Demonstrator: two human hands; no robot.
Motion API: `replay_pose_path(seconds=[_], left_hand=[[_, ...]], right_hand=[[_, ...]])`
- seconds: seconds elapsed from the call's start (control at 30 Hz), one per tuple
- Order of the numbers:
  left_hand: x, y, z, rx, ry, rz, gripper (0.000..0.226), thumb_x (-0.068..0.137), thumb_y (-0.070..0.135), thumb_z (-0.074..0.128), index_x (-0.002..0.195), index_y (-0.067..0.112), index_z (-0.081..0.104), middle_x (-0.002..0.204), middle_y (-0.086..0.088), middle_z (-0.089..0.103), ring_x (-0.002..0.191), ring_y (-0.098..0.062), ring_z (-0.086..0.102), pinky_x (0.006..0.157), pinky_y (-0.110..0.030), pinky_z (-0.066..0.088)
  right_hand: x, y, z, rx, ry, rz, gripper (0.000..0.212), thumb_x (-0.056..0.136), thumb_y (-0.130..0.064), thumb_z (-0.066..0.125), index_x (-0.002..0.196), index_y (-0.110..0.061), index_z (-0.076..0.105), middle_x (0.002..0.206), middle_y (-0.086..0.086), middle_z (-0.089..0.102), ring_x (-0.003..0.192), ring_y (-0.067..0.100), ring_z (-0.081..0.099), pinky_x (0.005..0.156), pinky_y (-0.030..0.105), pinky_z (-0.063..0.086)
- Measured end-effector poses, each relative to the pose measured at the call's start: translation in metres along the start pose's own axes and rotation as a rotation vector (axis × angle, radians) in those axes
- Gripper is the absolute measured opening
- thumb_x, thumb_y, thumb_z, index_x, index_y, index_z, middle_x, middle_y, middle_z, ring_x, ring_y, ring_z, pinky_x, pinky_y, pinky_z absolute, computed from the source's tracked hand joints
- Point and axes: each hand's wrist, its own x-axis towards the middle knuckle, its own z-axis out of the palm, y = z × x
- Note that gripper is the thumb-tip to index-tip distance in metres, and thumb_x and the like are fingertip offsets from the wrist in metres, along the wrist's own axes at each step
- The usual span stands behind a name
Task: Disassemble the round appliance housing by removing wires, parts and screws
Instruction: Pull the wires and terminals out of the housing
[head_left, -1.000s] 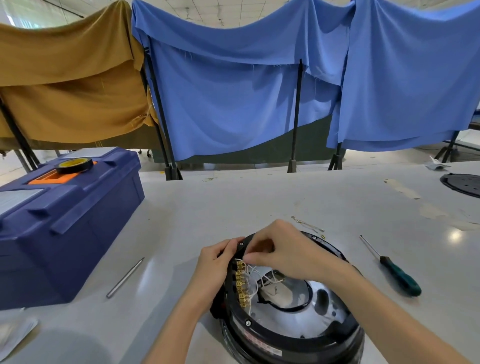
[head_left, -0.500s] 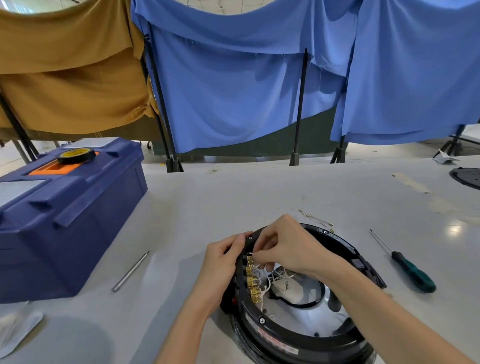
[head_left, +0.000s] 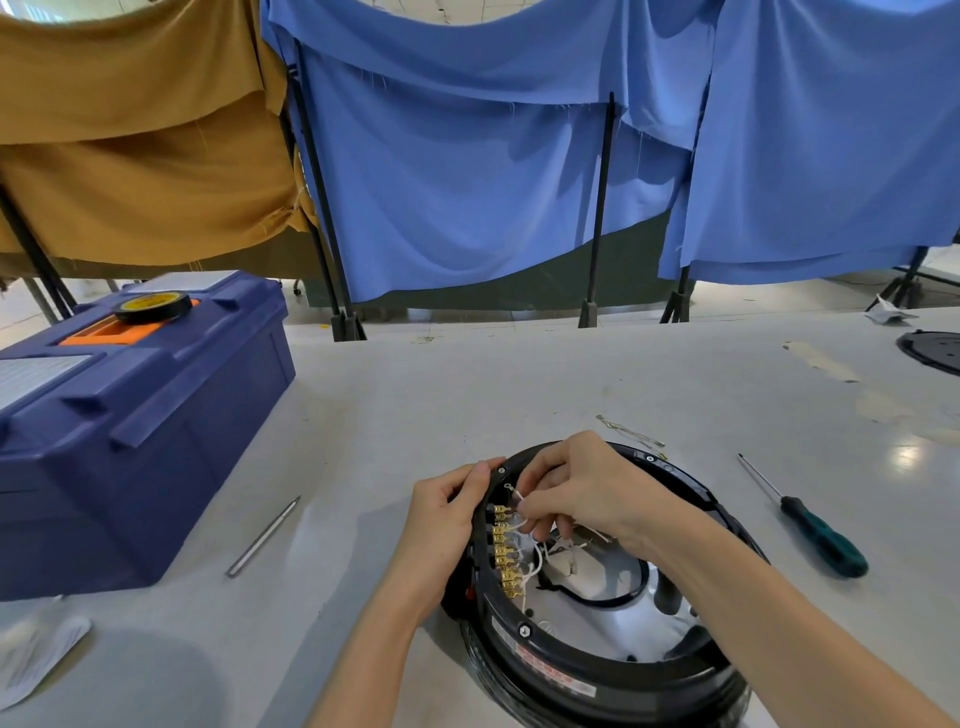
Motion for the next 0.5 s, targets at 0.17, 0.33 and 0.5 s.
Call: replay_pose_path(seconds=[0.17,0.33,0.5], left_hand=[[-0.001,0.000,0.000,0.008,0.005,0.010,0.025,0.099,0.026,0.049,0.100,0.028,0.075,0.092,0.000,0.076,0.088,-0.016,0.072,0.076,-0.028,0.055],[-0.003,0.003,0.000,0.016,0.002,0.034,0.029,0.099,0.027,0.049,0.091,0.035,0.077,0.090,0.002,0.076,0.085,-0.013,0.072,0.066,-0.018,0.053],[-0.002,0.002,0.001,-0.004,0.028,0.037,0.025,0.096,0.025,0.054,0.089,0.032,0.077,0.093,0.004,0.076,0.090,-0.011,0.072,0.075,-0.022,0.055]], right_hand=[[-0.007,0.000,0.000,0.044,0.018,0.012,0.018,0.075,0.007,0.068,0.091,0.002,0.062,0.062,0.016,0.069,0.049,0.018,0.063,0.045,0.022,0.048],[-0.015,0.000,0.005,-0.079,0.076,-0.075,0.032,0.075,0.004,0.063,0.098,-0.019,0.061,0.061,0.010,0.067,0.049,0.013,0.062,0.050,0.022,0.047],[-0.022,0.000,0.009,-0.418,0.126,-0.182,0.005,0.080,-0.016,0.069,0.079,-0.020,0.073,0.066,-0.007,0.065,0.062,0.006,0.060,0.055,0.013,0.044]])
